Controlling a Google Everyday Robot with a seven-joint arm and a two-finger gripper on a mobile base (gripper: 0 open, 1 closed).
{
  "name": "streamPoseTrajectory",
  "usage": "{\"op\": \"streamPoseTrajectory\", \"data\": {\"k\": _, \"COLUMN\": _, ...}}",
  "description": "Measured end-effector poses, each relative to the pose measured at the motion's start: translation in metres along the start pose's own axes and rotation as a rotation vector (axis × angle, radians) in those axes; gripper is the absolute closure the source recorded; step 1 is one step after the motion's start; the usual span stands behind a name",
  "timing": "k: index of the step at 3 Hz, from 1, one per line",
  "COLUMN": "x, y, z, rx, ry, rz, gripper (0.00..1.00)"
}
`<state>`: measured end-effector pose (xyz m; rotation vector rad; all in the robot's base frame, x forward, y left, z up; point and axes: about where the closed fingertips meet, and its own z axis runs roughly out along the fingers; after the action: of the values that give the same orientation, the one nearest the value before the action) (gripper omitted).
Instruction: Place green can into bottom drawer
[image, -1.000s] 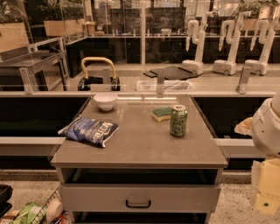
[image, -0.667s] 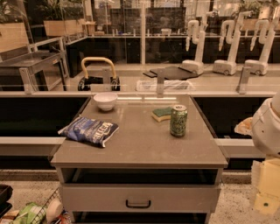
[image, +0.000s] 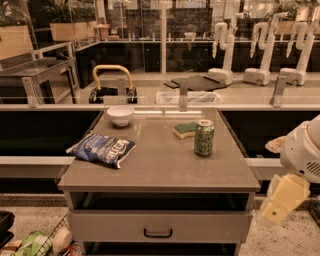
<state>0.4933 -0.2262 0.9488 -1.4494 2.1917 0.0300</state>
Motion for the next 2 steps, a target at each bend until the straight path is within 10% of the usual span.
{"op": "streamPoseTrajectory", "data": {"k": 2, "x": -0.041, "y": -0.109, "z": 0.076, "rx": 0.090, "ry": -0.382, "rz": 0.095, "gripper": 0.00}}
